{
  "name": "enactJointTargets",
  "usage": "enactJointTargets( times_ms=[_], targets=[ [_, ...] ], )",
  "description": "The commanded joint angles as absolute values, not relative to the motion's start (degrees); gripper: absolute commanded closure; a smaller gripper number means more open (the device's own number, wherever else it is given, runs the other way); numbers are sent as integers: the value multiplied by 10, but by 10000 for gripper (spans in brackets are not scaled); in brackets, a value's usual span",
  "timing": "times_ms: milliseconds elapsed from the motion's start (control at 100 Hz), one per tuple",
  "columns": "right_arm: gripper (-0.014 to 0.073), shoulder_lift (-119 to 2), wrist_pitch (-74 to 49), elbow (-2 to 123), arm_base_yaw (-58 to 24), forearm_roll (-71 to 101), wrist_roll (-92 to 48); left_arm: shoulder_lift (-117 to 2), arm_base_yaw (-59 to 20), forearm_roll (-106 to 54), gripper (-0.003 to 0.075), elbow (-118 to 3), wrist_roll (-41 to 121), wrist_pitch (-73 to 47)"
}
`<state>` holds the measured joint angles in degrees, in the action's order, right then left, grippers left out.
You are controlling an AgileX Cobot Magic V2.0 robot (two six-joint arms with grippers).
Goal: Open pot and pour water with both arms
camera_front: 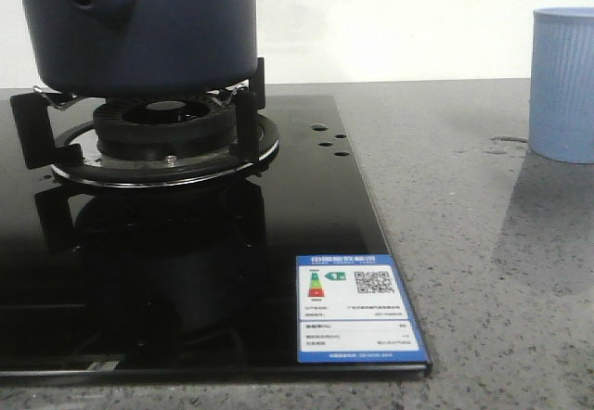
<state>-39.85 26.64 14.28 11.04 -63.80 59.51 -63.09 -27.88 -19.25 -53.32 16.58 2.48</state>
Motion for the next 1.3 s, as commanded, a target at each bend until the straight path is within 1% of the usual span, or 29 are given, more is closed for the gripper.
enactJointTargets(
  times_ms=[0, 290, 560, 1290],
  targets=[
    [5, -394, 290, 157, 112, -636, 601, -641, -293, -191, 380, -555, 165, 109],
    [5, -394, 290, 157, 112, -639, 601, -701, -301, -178, 380, -555, 165, 154],
    [5, -394, 290, 157, 112, -639, 601, -728, -301, -178, 380, -555, 165, 162],
    [5, -394, 290, 157, 112, -639, 601, -734, -301, -178, 380, -555, 165, 157]
  ],
)
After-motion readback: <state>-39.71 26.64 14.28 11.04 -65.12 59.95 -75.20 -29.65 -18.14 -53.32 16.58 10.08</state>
